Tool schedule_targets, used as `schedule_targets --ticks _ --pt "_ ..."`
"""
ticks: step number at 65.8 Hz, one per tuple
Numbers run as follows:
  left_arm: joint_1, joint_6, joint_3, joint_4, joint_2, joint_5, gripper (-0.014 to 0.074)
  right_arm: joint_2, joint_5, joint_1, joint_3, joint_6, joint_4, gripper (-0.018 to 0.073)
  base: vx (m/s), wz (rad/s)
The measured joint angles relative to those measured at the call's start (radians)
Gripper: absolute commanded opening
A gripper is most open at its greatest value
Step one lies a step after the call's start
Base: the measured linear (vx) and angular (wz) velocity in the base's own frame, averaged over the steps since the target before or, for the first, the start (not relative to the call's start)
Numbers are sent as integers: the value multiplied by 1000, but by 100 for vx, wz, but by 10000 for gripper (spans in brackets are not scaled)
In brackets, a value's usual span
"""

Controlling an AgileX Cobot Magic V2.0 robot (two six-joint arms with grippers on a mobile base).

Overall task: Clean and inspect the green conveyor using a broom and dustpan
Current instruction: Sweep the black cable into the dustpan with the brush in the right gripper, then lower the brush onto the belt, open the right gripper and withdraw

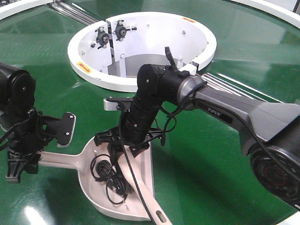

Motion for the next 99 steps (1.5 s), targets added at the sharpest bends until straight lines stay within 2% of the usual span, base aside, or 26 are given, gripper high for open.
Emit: schedule_targets --ticks 15,27,49,67,82,99 --pt "0 0 0 -1 0 0 -22 -17 1 -1 -13 13 -20 -5 0 0" --pt "0 0 0 -2 0 -1 -22 -88 2 -23 -4 30 -111 -5 0 0" --pt "0 0 0 -2 0 -2 -22 -300 5 -180 241 15 -193 -5 0 0" --pt "0 0 0 -2 1 -2 -22 -354 6 -306 361 -38 -233 -3 0 0" --pt "0 0 0 -2 1 -3 -22 -338 3 -353 408 -68 -243 -2 0 0" --pt "0 0 0 -2 1 -3 -22 -269 -2 -362 410 -76 -245 -2 0 0"
